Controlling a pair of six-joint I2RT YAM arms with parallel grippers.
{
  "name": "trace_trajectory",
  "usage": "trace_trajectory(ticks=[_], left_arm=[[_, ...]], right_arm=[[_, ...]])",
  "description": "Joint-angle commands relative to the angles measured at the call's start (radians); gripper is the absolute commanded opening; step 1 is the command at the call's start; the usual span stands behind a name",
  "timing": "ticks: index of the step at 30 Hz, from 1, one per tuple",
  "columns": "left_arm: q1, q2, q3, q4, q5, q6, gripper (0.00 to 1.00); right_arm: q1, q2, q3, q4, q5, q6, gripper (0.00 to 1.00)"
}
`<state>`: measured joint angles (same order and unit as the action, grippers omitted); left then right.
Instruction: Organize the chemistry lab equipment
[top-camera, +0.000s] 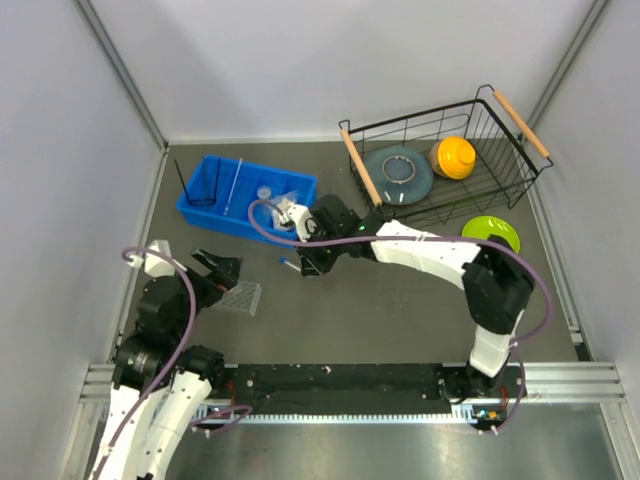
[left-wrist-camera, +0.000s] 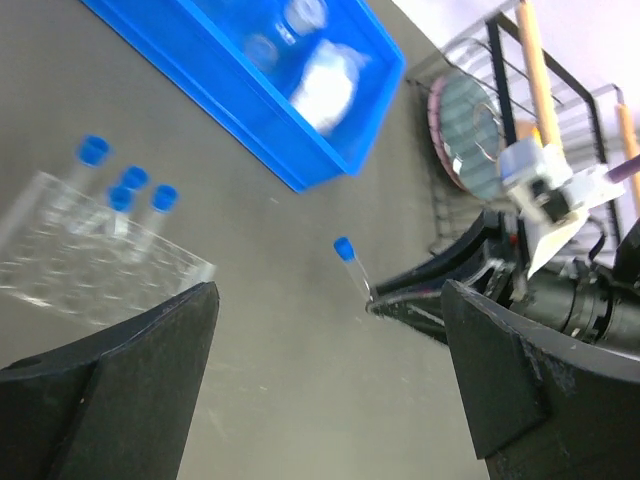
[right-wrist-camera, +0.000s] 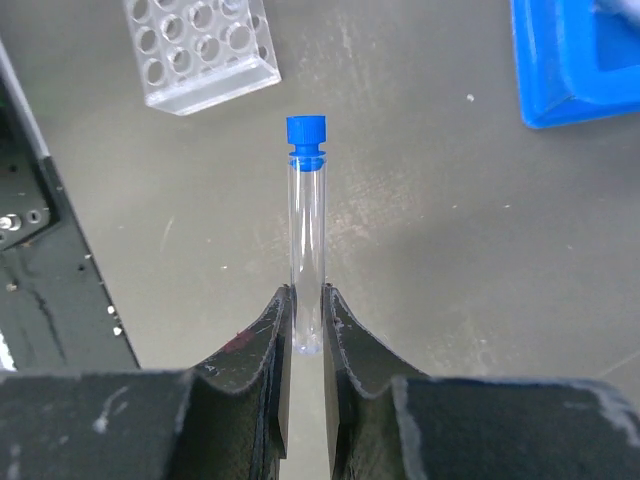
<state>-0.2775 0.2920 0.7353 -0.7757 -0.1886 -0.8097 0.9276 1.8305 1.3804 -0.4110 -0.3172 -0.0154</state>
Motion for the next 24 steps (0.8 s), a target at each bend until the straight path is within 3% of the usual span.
trace_trajectory(ticks=[1, 6, 10, 18, 24], left_arm=[[0.003, 0.021, -0.117, 0.295, 0.324, -0.172, 0.98], [0.003, 0.116, -0.243, 0.592, 0.51, -0.319, 0.97], [0.003, 0.226, -0.281, 0.708, 0.609, -0.359, 0.91], [0.0, 0.357, -0.312, 0.768, 0.735, -0.365, 0.7], [0.0, 0.366, -0.318, 0.765, 0.726, -0.352, 0.6]], right_arm=[[-0.045, -0.124, -0.035, 0.072, -0.147, -0.02, 0.09], [-0.062, -0.194, -0.08, 0.106, -0.279, -0.026, 0.08], [-0.062, -0.22, -0.09, 0.11, -0.333, -0.027, 0.08], [-0.062, -0.226, -0.08, 0.109, -0.391, -0.035, 0.08], [-0.062, -0.232, -0.087, 0.107, -0.405, -0.043, 0.09]])
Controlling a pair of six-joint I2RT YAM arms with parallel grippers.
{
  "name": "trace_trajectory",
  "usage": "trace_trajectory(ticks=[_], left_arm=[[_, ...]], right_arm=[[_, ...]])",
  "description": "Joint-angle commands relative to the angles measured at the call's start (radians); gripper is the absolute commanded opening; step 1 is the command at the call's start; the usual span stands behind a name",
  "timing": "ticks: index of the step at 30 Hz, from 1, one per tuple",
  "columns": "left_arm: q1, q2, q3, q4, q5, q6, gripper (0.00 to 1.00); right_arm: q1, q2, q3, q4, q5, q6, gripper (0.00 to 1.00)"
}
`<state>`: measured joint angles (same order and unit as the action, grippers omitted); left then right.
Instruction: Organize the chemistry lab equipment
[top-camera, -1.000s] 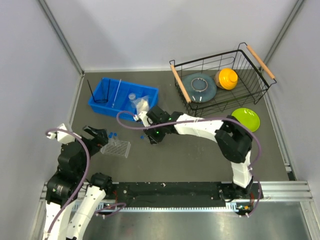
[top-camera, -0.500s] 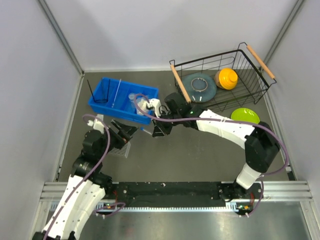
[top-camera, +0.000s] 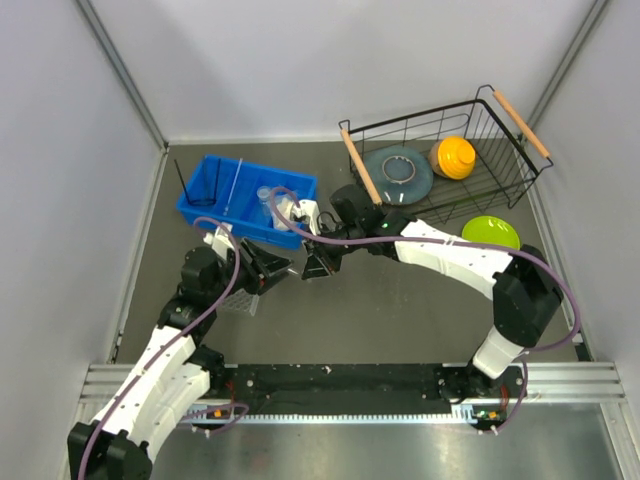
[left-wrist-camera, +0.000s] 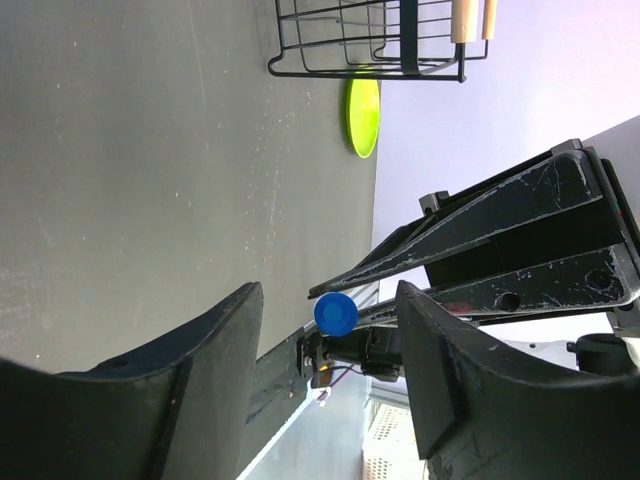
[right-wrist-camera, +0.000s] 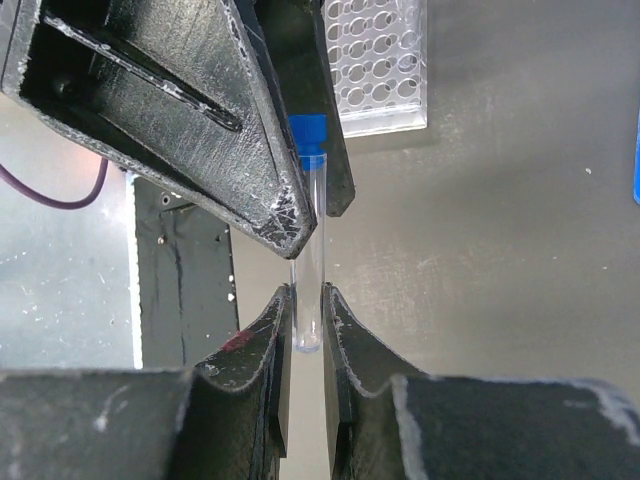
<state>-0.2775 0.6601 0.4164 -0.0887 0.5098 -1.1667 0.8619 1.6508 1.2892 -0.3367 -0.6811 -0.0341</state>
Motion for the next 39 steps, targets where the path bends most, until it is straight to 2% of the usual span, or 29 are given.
trace_trajectory(ticks=[1, 10, 17, 30, 39], left_arm=[[0.0, -0.002, 0.002, 0.073, 0.026, 0.013, 0.59], [0.0, -0.008, 0.033, -0.009, 0.003, 0.067, 0.48], [0.0, -0.017, 0.056, -0.074, -0.033, 0.104, 0.46], [0.0, -0.02, 0.087, -0.091, -0.039, 0.124, 0.43], [0.001, -0.031, 0.097, -0.124, -0.043, 0.148, 0.29]], right_arm=[[0.003, -0.052, 0.004, 0.034, -0.043, -0.026, 0.09], [0.005, -0.049, 0.002, 0.033, -0.04, -0.036, 0.09], [0.005, -0.051, 0.001, 0.027, -0.038, -0.046, 0.09], [0.032, -0.042, 0.002, 0.013, -0.035, -0.069, 0.09], [0.034, -0.037, 0.004, 0.005, -0.02, -0.084, 0.09]])
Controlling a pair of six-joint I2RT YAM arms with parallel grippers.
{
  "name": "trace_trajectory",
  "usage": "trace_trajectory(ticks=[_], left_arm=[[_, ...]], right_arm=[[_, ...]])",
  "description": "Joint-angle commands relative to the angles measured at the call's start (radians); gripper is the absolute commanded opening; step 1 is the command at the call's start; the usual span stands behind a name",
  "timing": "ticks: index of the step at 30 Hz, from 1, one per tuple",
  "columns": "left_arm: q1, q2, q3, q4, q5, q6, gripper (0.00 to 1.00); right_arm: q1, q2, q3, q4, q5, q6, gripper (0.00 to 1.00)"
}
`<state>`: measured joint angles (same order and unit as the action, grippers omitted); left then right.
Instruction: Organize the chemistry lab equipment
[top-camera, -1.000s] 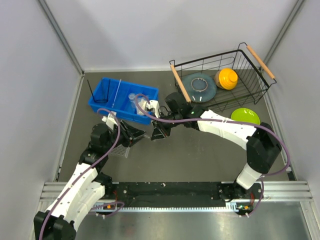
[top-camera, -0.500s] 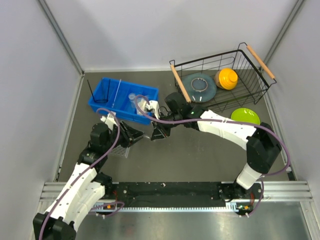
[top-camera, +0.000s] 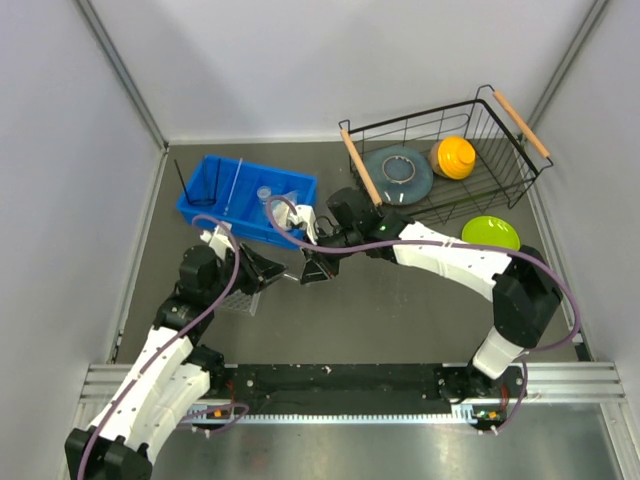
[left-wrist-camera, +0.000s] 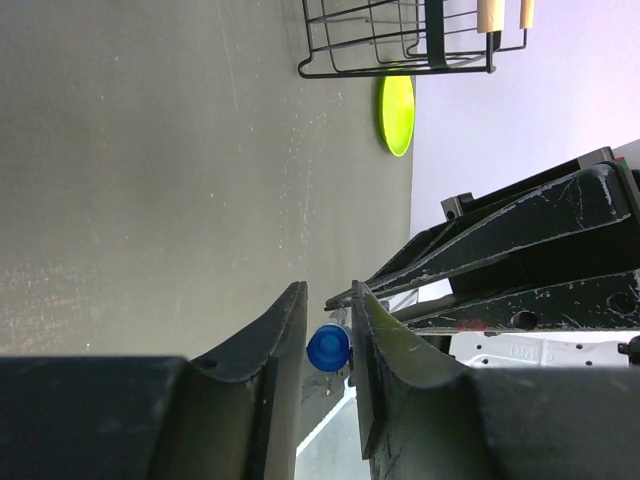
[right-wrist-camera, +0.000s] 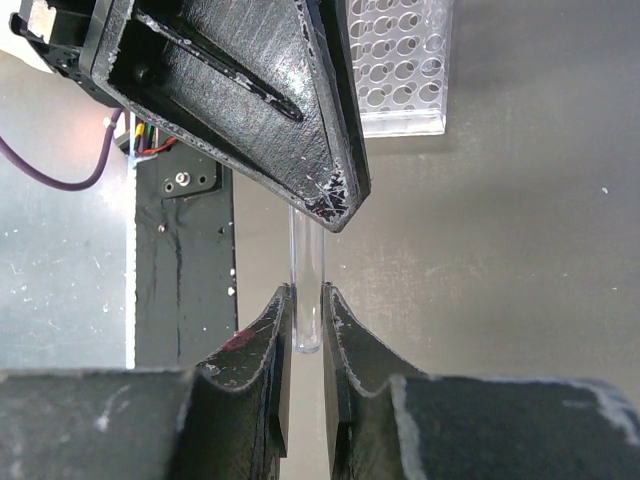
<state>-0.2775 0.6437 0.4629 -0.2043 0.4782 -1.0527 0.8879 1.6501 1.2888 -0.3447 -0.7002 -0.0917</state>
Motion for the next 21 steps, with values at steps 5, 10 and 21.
trace_trajectory(ticks=[5, 10, 21], left_arm=[[0.001, -0.022, 0.057, -0.029, -0.015, 0.056, 0.14], [0.001, -0.041, 0.077, -0.139, -0.081, 0.121, 0.09], [0.001, 0.014, 0.203, -0.373, -0.598, 0.439, 0.07]], right_arm=[[0.016, -0.035, 0.001, 0.007, 0.013, -0.042, 0.1], [0.017, -0.038, 0.017, -0.008, 0.033, -0.059, 0.37], [0.017, -0.055, 0.038, -0.076, 0.041, -0.169, 0.68]])
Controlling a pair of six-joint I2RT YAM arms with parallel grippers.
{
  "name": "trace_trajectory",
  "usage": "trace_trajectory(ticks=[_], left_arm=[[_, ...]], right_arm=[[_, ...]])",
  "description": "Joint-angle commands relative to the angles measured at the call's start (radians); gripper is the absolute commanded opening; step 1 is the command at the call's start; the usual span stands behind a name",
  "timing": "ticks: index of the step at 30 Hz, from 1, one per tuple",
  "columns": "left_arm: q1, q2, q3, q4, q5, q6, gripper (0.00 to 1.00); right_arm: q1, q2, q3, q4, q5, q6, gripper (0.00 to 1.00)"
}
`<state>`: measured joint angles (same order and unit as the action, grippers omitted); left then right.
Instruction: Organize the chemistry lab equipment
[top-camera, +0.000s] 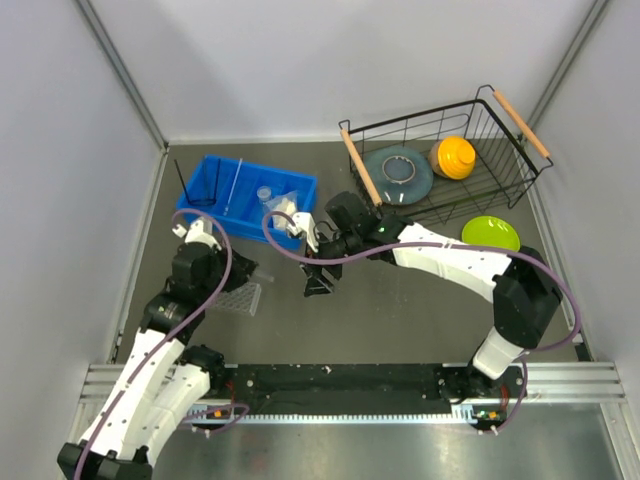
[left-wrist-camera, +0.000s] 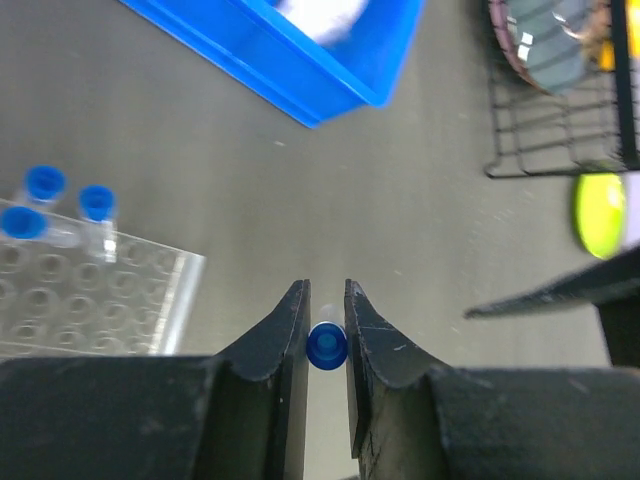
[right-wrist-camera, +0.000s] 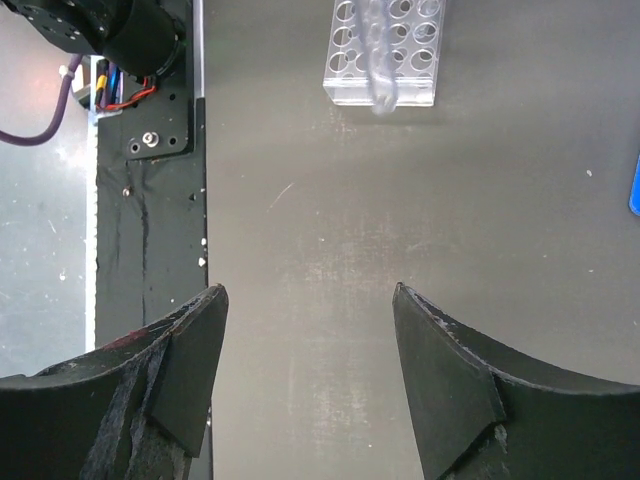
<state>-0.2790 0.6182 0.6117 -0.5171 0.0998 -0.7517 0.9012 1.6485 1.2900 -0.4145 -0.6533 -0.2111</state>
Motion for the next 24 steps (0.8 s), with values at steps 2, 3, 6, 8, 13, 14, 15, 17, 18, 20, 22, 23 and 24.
trace_trajectory(ticks=[2, 3, 6, 8, 13, 14, 15, 17, 18, 20, 22, 23, 24], left_arm=[[0.001, 0.074, 0.059, -0.051, -0.302, 0.173, 0.07], [0.001, 0.081, 0.059, -0.034, -0.327, 0.184, 0.07], [0.001, 0.118, 0.056, -0.005, -0.388, 0.224, 0.07], [0.001, 0.155, 0.056, 0.006, -0.4, 0.244, 0.07], [0.001, 0.231, 0.037, 0.026, -0.393, 0.249, 0.08], [0.0, 0.236, 0.033, 0.04, -0.396, 0.25, 0.08], [0.0, 0.242, 0.027, 0.051, -0.397, 0.252, 0.08], [0.0, 0.25, 0.016, 0.064, -0.4, 0.256, 0.08], [0.001, 0.259, 0.014, 0.068, -0.402, 0.258, 0.08], [0.0, 0.268, 0.007, 0.08, -0.403, 0.264, 0.08], [0.0, 0.279, -0.001, 0.089, -0.402, 0.272, 0.08], [0.0, 0.281, -0.003, 0.091, -0.402, 0.272, 0.08], [0.0, 0.29, -0.006, 0.094, -0.4, 0.272, 0.08]], right_arm=[[0.004, -0.053, 0.038, -0.007, -0.006, -0.053, 0.68], [0.005, -0.055, 0.037, -0.009, -0.005, -0.053, 0.68], [0.002, -0.055, 0.034, -0.01, -0.003, -0.056, 0.68], [0.004, -0.055, 0.034, -0.01, -0.002, -0.057, 0.68], [0.004, -0.052, 0.035, -0.009, -0.003, -0.057, 0.68], [0.004, -0.05, 0.035, -0.009, -0.003, -0.056, 0.68], [0.004, -0.05, 0.035, -0.01, -0.003, -0.056, 0.68], [0.004, -0.05, 0.037, -0.012, -0.003, -0.056, 0.68], [0.004, -0.05, 0.035, -0.01, -0.003, -0.057, 0.68], [0.004, -0.05, 0.035, -0.01, -0.003, -0.059, 0.68], [0.002, -0.049, 0.035, -0.01, -0.003, -0.059, 0.68], [0.002, -0.049, 0.035, -0.009, -0.003, -0.059, 0.68], [0.004, -0.049, 0.037, -0.012, -0.003, -0.059, 0.68]])
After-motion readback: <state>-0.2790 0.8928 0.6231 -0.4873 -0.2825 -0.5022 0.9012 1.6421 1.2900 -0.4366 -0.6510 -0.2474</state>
